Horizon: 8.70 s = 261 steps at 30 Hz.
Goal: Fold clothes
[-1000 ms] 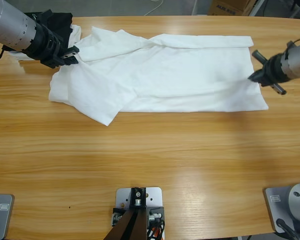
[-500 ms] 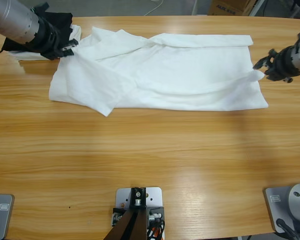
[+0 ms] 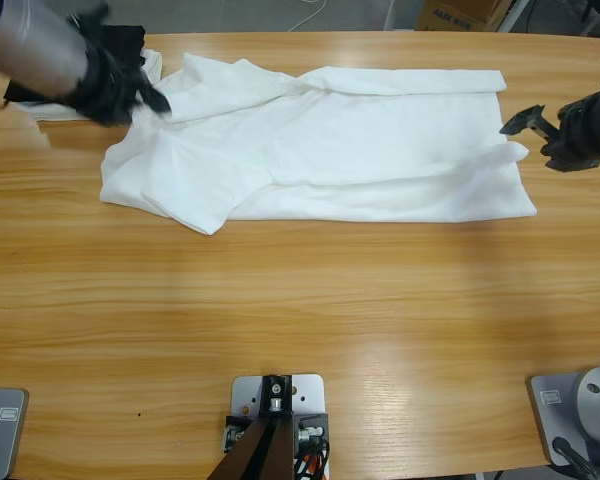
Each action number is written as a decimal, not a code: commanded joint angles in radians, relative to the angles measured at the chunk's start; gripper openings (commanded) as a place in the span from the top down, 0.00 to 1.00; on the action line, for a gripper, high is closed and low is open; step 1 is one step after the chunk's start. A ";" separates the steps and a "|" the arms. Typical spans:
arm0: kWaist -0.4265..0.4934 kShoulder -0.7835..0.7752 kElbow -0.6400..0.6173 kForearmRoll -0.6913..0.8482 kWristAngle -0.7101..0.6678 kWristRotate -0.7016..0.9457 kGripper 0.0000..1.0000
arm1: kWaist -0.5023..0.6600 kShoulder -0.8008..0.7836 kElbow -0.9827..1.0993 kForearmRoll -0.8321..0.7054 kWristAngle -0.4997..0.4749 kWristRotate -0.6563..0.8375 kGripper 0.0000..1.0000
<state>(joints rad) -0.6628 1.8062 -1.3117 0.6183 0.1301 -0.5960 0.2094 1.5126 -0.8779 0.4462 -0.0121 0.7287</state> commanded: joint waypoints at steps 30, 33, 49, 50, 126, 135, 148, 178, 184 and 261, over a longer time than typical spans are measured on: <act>-0.133 0.229 0.152 -0.174 -0.026 -0.022 0.40 | -0.071 0.301 -0.070 -0.007 0.175 -0.256 1.00; -0.130 0.229 0.151 -0.173 -0.026 -0.029 0.41 | -0.088 0.354 -0.113 -0.023 0.179 -0.260 1.00; -0.124 0.195 0.151 -0.143 -0.019 -0.040 0.47 | -0.218 0.521 -0.245 -0.043 0.205 -0.314 1.00; -0.119 0.190 0.151 -0.142 -0.015 -0.041 0.47 | -0.219 0.521 -0.255 -0.036 0.210 -0.314 1.00; -0.086 0.279 0.090 -0.131 -0.024 -0.043 1.00 | -0.305 0.185 0.043 0.109 0.176 -0.387 1.00; -0.086 0.281 0.092 -0.131 -0.026 -0.045 1.00 | -0.305 0.197 -0.010 0.240 0.096 -0.360 1.00; -0.086 0.289 0.086 -0.132 -0.027 -0.046 1.00 | -0.301 0.271 -0.083 0.406 -0.028 -0.226 0.00; -0.084 0.302 0.073 -0.126 -0.029 -0.052 1.00 | 0.058 0.366 -0.155 0.097 0.285 -0.388 1.00; -0.084 0.295 0.081 -0.126 -0.029 -0.051 1.00 | 0.043 0.451 -0.252 0.098 0.281 -0.393 1.00; 0.152 -0.026 0.933 -1.011 -0.081 -0.738 1.00 | 0.073 0.003 0.037 0.115 0.273 -0.275 0.17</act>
<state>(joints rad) -0.5180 1.7233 -0.4387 -0.3790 0.0667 -1.3237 0.2649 1.4681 -0.8720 0.5825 0.2390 0.4473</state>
